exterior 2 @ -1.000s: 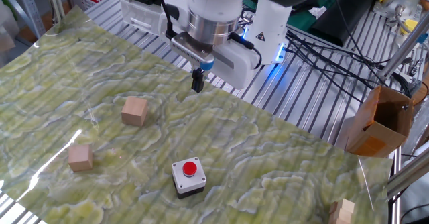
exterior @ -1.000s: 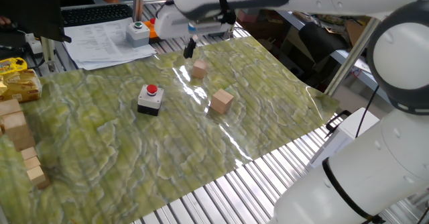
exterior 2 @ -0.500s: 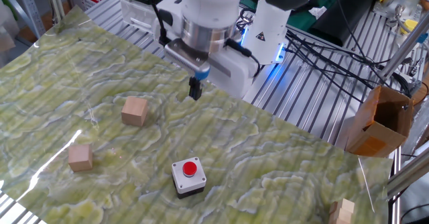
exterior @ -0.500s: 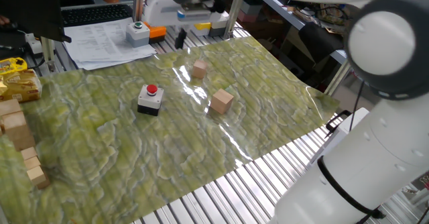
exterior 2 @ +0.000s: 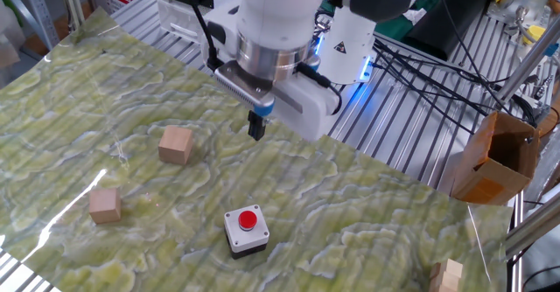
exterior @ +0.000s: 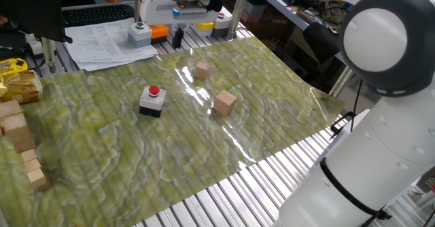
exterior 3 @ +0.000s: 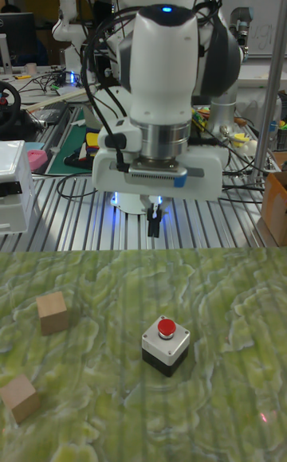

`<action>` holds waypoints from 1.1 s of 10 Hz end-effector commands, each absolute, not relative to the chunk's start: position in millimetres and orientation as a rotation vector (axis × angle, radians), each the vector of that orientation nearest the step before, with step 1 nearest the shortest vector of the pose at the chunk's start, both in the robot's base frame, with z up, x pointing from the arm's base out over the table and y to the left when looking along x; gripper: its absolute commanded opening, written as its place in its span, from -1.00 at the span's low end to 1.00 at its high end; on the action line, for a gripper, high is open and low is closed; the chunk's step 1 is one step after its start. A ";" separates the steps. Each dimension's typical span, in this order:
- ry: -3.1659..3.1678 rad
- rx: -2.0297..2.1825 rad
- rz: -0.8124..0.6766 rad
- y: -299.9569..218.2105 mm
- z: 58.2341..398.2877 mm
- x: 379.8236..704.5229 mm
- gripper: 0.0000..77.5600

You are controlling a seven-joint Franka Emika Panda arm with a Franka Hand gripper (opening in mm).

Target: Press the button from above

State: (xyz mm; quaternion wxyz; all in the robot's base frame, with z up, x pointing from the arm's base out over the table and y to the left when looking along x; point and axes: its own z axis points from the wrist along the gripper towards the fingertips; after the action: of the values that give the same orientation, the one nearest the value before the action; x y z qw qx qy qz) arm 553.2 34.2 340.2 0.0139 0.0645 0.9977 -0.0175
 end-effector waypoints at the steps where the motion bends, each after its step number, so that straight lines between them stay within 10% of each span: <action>1: 3.094 0.186 -0.072 31.5 313.0 554.7 -1.00; 11: 3.091 0.168 -0.090 38.0 307.1 554.8 -1.00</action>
State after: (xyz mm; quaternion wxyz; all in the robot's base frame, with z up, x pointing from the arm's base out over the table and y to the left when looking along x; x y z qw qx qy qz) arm 554.1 37.9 305.4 0.0191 0.0645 0.9973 -0.0297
